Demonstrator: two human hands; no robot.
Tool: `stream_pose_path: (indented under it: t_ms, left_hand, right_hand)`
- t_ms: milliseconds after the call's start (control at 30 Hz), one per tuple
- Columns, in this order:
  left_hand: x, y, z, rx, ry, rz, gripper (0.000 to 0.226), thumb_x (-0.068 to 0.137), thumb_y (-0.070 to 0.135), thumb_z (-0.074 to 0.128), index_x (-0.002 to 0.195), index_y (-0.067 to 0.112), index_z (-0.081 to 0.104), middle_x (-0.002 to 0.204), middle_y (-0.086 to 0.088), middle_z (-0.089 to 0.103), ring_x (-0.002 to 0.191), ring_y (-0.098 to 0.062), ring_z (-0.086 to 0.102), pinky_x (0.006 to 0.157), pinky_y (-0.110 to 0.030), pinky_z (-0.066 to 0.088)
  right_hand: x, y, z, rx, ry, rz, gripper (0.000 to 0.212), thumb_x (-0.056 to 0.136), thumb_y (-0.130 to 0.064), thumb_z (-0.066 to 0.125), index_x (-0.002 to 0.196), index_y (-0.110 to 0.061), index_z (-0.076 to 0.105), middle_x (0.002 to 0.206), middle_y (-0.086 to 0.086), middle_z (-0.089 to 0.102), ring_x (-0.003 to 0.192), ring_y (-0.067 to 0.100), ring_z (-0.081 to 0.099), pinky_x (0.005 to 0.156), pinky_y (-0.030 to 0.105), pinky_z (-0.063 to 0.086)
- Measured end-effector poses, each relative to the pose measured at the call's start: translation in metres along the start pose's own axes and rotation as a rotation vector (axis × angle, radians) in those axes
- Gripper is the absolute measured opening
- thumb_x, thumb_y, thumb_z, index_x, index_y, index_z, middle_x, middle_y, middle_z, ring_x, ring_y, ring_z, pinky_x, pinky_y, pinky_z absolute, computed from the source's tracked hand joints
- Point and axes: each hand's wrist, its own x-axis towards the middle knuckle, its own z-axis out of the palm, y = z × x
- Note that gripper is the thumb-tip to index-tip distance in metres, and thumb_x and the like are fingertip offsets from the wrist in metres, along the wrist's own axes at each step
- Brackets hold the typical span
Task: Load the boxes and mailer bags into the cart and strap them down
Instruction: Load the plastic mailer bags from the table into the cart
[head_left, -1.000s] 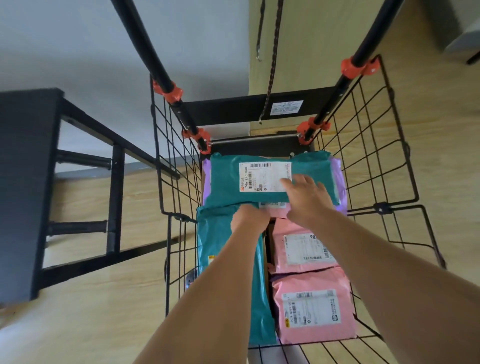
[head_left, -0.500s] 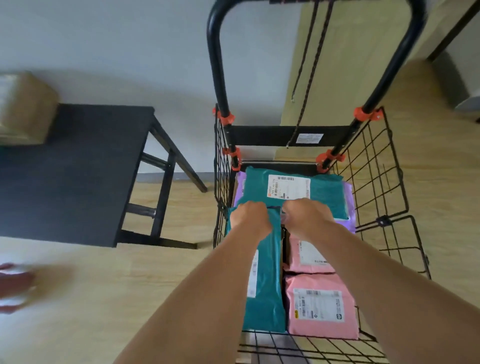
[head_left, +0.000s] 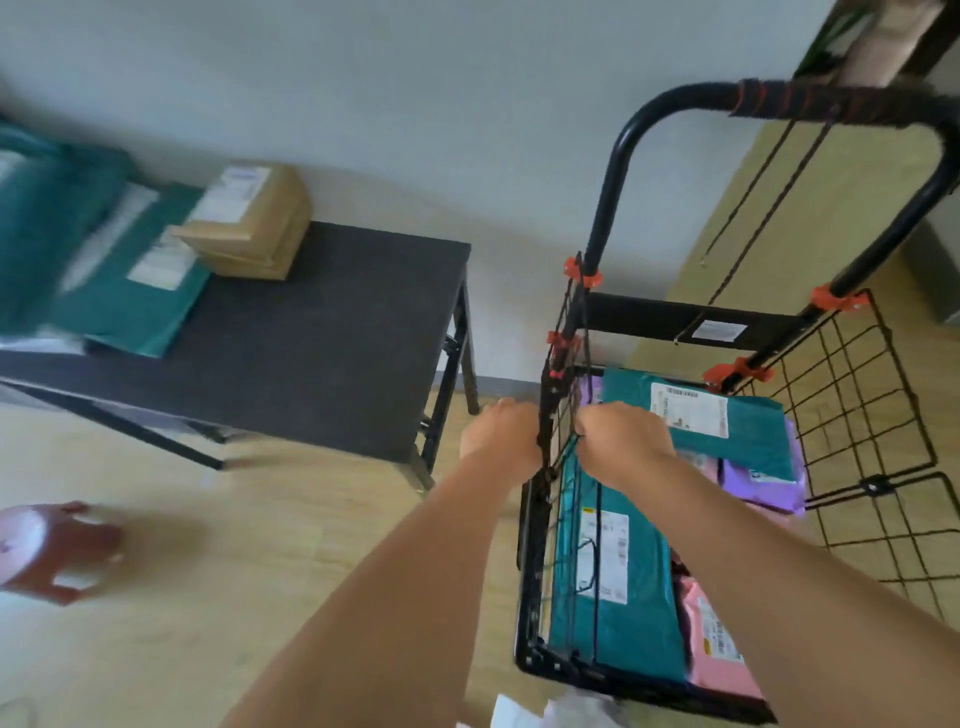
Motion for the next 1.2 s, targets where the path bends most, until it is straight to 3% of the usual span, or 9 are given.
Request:
stream_pose_path:
  t_ms: [100, 167, 300, 500, 667, 833, 967, 1100, 1200]
  left_hand:
    - [-0.025, -0.056, -0.01, 0.034, -0.023, -0.024, 0.035, 0.088, 0.009, 0.055, 0.121, 0.018, 0.057, 0.123, -0.004, 0.054, 0.11, -0.025, 0.055, 0.079, -0.033, 0.048]
    - [-0.041, -0.095, -0.016, 0.039, -0.059, -0.065, 0.037, 0.088, 0.009, 0.053, 0.124, 0.017, 0.055, 0.122, -0.006, 0.052, 0.112, -0.027, 0.053, 0.084, -0.037, 0.048]
    - [-0.074, -0.173, -0.027, 0.014, -0.08, -0.137, 0.036, 0.089, 0.012, 0.053, 0.125, 0.015, 0.053, 0.123, -0.007, 0.052, 0.116, -0.028, 0.05, 0.093, -0.041, 0.048]
    - [-0.106, -0.257, -0.051, -0.076, 0.002, -0.238, 0.037, 0.091, 0.012, 0.052, 0.128, 0.017, 0.052, 0.125, -0.006, 0.051, 0.12, -0.026, 0.047, 0.096, -0.042, 0.047]
    - [-0.114, -0.299, -0.077, -0.065, 0.116, -0.317, 0.039, 0.091, 0.011, 0.049, 0.13, 0.02, 0.05, 0.124, -0.003, 0.054, 0.113, -0.024, 0.052, 0.077, -0.034, 0.048]
    - [-0.11, -0.336, -0.102, -0.054, 0.149, -0.379, 0.039, 0.09, 0.01, 0.048, 0.127, 0.019, 0.051, 0.119, -0.003, 0.055, 0.109, -0.024, 0.054, 0.071, -0.034, 0.049]
    - [-0.099, -0.368, -0.122, -0.066, 0.155, -0.396, 0.038, 0.088, 0.009, 0.05, 0.125, 0.019, 0.052, 0.118, -0.003, 0.055, 0.105, -0.025, 0.056, 0.071, -0.034, 0.049]
    - [-0.07, -0.406, -0.153, -0.07, 0.185, -0.403, 0.035, 0.09, 0.014, 0.053, 0.124, 0.021, 0.052, 0.118, -0.003, 0.054, 0.106, -0.023, 0.055, 0.07, -0.032, 0.047]
    - [-0.04, -0.432, -0.179, -0.074, 0.197, -0.419, 0.034, 0.091, 0.019, 0.055, 0.125, 0.022, 0.052, 0.121, -0.003, 0.054, 0.109, -0.023, 0.053, 0.077, -0.032, 0.046]
  right_hand:
    - [-0.004, -0.057, 0.005, -0.015, -0.032, -0.012, 0.017, 0.093, -0.013, 0.048, 0.102, -0.015, 0.062, 0.097, 0.006, 0.064, 0.087, 0.03, 0.061, 0.065, 0.031, 0.039]
    - [-0.007, -0.097, 0.012, -0.012, -0.059, -0.028, 0.017, 0.094, -0.017, 0.048, 0.101, -0.015, 0.063, 0.096, 0.004, 0.065, 0.083, 0.027, 0.058, 0.063, 0.03, 0.039]
    - [-0.014, -0.178, 0.026, 0.042, -0.101, -0.041, 0.02, 0.095, -0.021, 0.048, 0.11, -0.02, 0.062, 0.107, 0.003, 0.065, 0.099, 0.025, 0.061, 0.078, 0.032, 0.05]
    - [-0.014, -0.278, 0.026, 0.031, -0.089, -0.115, 0.019, 0.095, -0.022, 0.047, 0.104, -0.024, 0.064, 0.097, 0.0, 0.066, 0.088, 0.024, 0.062, 0.067, 0.03, 0.048]
    - [-0.001, -0.333, 0.006, 0.045, -0.049, -0.152, 0.018, 0.095, -0.023, 0.047, 0.103, -0.024, 0.063, 0.096, 0.0, 0.065, 0.088, 0.024, 0.062, 0.075, 0.035, 0.054]
    - [0.023, -0.379, -0.009, 0.093, -0.025, -0.184, 0.017, 0.097, -0.024, 0.047, 0.105, -0.025, 0.061, 0.096, -0.001, 0.066, 0.083, 0.022, 0.06, 0.065, 0.03, 0.047]
    - [0.05, -0.409, -0.021, 0.146, -0.045, -0.198, 0.021, 0.096, -0.022, 0.046, 0.107, -0.026, 0.064, 0.101, -0.001, 0.067, 0.09, 0.024, 0.062, 0.073, 0.032, 0.052]
    - [0.094, -0.44, -0.041, 0.155, -0.038, -0.205, 0.02, 0.099, -0.026, 0.049, 0.112, -0.026, 0.063, 0.102, 0.0, 0.067, 0.085, 0.021, 0.059, 0.065, 0.029, 0.045]
    - [0.128, -0.462, -0.055, 0.16, -0.038, -0.204, 0.019, 0.098, -0.028, 0.05, 0.112, -0.026, 0.063, 0.101, -0.001, 0.066, 0.087, 0.02, 0.061, 0.068, 0.031, 0.05]
